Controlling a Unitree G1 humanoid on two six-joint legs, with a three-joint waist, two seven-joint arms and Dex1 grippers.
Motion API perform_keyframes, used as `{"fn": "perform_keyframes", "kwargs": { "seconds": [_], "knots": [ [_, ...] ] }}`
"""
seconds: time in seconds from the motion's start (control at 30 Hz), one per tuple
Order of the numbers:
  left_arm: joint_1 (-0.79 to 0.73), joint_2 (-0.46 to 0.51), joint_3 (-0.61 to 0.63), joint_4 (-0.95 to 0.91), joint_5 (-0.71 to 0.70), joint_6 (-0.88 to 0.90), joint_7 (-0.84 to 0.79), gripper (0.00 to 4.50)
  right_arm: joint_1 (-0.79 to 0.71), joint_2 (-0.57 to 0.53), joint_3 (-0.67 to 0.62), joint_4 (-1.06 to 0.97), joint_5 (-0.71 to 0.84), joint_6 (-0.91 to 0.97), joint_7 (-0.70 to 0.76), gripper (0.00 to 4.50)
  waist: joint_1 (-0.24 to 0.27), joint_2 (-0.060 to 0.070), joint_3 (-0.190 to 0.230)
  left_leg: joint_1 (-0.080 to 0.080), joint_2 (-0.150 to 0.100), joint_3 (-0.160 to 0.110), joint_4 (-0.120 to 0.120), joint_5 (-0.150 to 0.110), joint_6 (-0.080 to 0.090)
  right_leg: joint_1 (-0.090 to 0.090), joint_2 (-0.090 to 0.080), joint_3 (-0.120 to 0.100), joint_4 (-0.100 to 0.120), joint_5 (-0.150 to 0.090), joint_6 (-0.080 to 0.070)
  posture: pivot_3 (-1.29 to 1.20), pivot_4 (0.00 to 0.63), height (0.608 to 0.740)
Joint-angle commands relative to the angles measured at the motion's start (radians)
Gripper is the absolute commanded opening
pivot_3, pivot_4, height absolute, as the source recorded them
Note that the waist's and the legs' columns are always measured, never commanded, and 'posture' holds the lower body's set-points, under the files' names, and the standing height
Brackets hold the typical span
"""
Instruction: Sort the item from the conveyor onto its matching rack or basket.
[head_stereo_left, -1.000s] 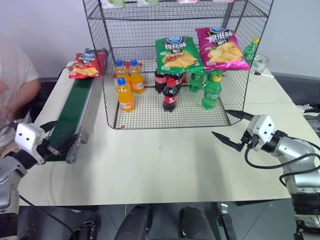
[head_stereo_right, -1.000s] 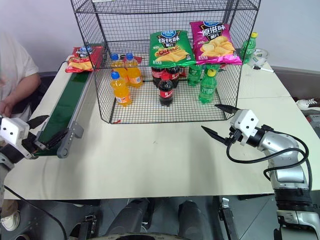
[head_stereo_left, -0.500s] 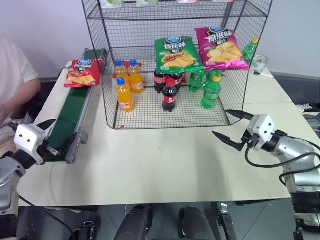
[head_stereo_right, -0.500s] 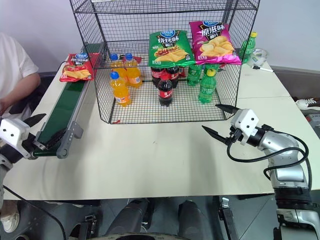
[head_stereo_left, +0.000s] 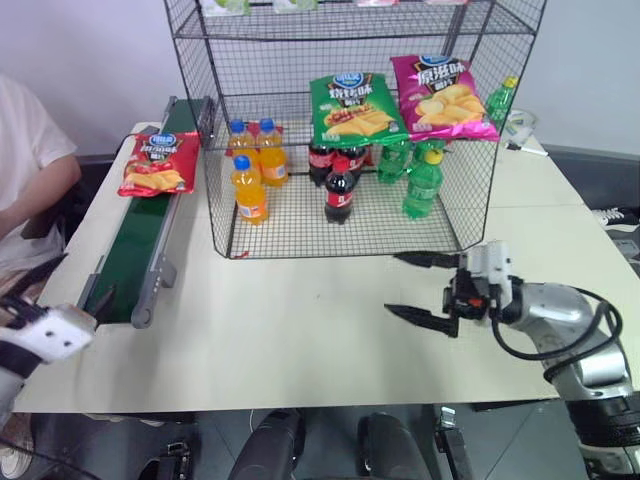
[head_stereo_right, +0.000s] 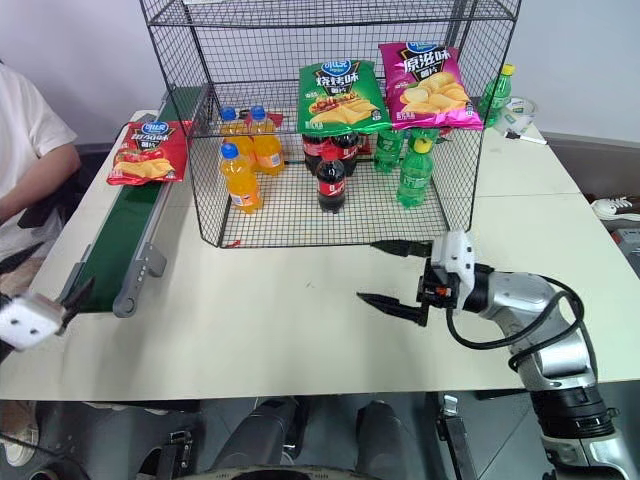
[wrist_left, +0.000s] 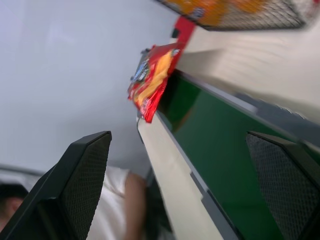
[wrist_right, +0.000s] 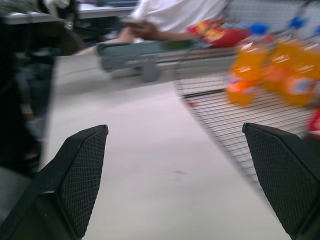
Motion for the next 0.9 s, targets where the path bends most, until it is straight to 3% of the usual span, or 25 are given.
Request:
{"fn": "perform_keyframes", "kwargs": {
  "seconds": [0.03,0.17,0.43,0.9],
  "knots": [
    [0.038,0.02,0.047,-0.009,0.097,-0.075,0.11,4.46,-0.029,0.006,-0.009,-0.019,0.006,0.005,0.0,4.5,0.002,0.0,0.0,0.0,0.0,0.0,0.0,0.0,0.0,0.0,0.0,0.0,0.0,0.0,0.0,0.0,0.15,0.74],
    [0.131,-0.014,0.106,-0.025,0.23,-0.08,0.262,4.46,-0.051,0.028,-0.001,0.016,-0.021,-0.009,-0.015,4.5,-0.003,-0.001,0.0,0.0,0.0,0.0,0.0,0.0,0.0,0.0,0.0,-0.001,0.0,0.0,0.0,0.0,0.15,0.74],
    [0.216,-0.027,0.076,-0.008,0.335,-0.036,0.41,4.46,-0.055,0.037,0.001,0.023,-0.036,-0.012,-0.007,4.5,0.001,-0.001,-0.001,0.0,0.0,-0.001,0.0,0.0,0.0,-0.002,0.0,-0.002,0.0,0.0,0.001,0.0,0.15,0.74],
    [0.195,0.002,-0.059,0.062,0.375,0.007,0.545,4.46,-0.07,0.061,0.029,0.012,-0.054,-0.003,-0.021,4.5,0.0,-0.002,-0.001,0.001,0.0,-0.001,0.0,0.0,0.0,-0.003,0.0,-0.003,0.001,0.002,0.003,0.0,0.15,0.74]
  ]
}}
